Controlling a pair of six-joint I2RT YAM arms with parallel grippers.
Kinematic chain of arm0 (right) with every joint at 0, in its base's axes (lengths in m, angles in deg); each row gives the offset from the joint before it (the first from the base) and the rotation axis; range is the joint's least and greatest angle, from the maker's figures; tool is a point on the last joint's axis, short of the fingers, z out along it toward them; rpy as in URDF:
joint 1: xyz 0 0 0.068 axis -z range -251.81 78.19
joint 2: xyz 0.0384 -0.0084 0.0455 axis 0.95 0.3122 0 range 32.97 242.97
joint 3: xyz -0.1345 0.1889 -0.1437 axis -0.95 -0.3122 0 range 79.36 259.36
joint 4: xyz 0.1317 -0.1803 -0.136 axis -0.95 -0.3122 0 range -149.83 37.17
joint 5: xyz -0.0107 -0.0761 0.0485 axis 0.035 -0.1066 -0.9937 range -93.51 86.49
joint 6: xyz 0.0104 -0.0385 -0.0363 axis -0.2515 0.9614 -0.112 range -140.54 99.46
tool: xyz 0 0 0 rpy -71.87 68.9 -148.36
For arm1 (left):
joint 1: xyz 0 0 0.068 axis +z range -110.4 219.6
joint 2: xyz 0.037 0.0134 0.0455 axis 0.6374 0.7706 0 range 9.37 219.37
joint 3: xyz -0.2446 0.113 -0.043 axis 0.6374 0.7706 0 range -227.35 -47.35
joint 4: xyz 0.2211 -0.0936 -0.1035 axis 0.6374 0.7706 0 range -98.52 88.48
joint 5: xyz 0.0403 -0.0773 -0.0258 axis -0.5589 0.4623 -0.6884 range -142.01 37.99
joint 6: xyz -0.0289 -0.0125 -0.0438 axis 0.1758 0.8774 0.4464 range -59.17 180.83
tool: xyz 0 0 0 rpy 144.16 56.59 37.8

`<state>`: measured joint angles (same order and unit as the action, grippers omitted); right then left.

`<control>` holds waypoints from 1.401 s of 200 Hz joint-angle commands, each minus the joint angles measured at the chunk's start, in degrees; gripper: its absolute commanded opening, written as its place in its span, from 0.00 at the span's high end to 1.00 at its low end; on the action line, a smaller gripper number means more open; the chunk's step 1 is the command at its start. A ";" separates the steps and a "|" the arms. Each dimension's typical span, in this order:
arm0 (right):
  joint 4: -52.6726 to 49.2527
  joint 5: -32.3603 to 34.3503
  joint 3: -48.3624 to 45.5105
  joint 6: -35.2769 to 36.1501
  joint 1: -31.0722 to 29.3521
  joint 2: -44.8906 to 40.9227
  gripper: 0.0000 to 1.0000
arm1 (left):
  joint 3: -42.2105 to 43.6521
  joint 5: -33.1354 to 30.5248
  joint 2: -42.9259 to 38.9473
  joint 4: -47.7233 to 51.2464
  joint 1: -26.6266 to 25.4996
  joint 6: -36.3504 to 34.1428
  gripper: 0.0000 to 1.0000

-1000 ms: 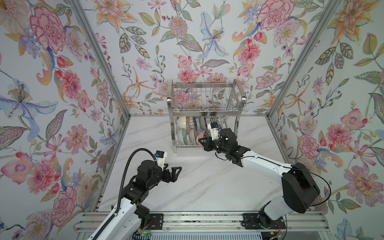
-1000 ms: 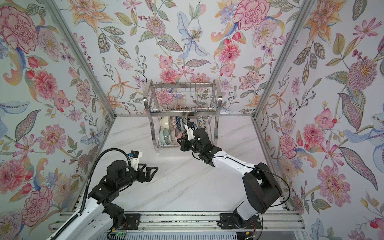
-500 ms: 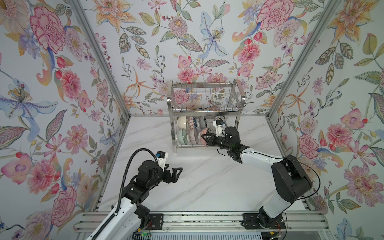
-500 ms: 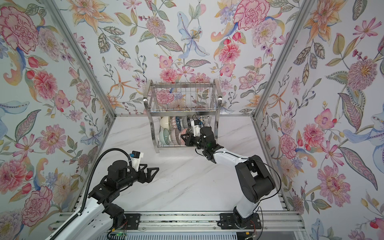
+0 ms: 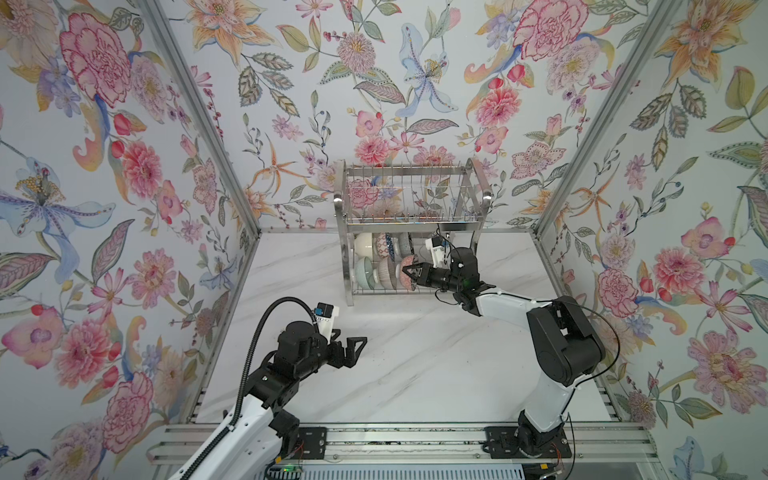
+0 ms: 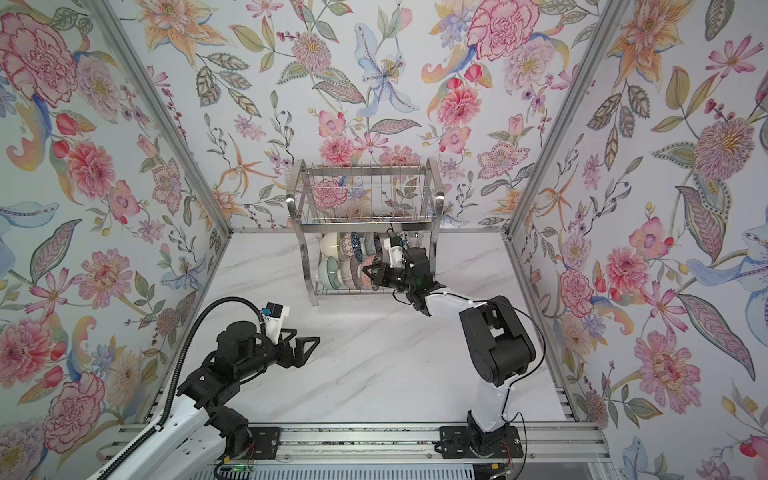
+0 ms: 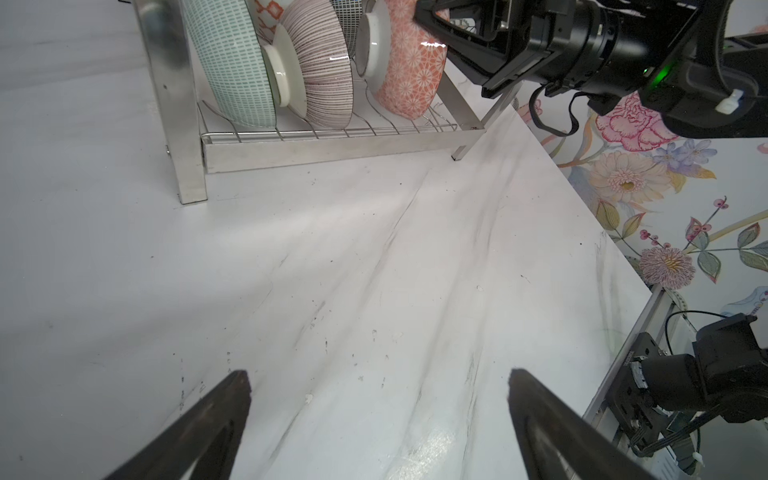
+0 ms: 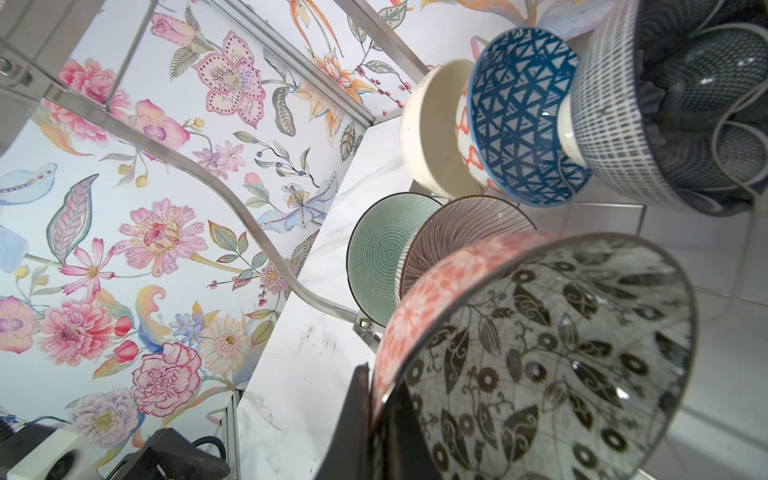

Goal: Load the bowls into the dish rack
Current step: 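Lower the leaf-patterned bowl upright beside the purple-striped bowl with the right gripper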

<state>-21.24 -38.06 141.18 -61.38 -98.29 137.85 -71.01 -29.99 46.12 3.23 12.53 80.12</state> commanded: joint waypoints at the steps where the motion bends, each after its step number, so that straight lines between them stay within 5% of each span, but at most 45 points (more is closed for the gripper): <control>1: 5.88 -3.77 2.90 -1.50 0.63 1.19 1.00 | 0.28 -0.51 0.07 -0.51 -0.90 -0.77 0.01; 280: 8.42 -11.77 8.49 -8.76 3.82 11.72 1.00 | 1.07 -0.94 -1.24 -1.40 -2.64 -1.19 0.01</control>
<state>-15.69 -48.20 147.55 -69.94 -95.05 148.67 -70.57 -30.21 44.94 2.72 10.69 79.90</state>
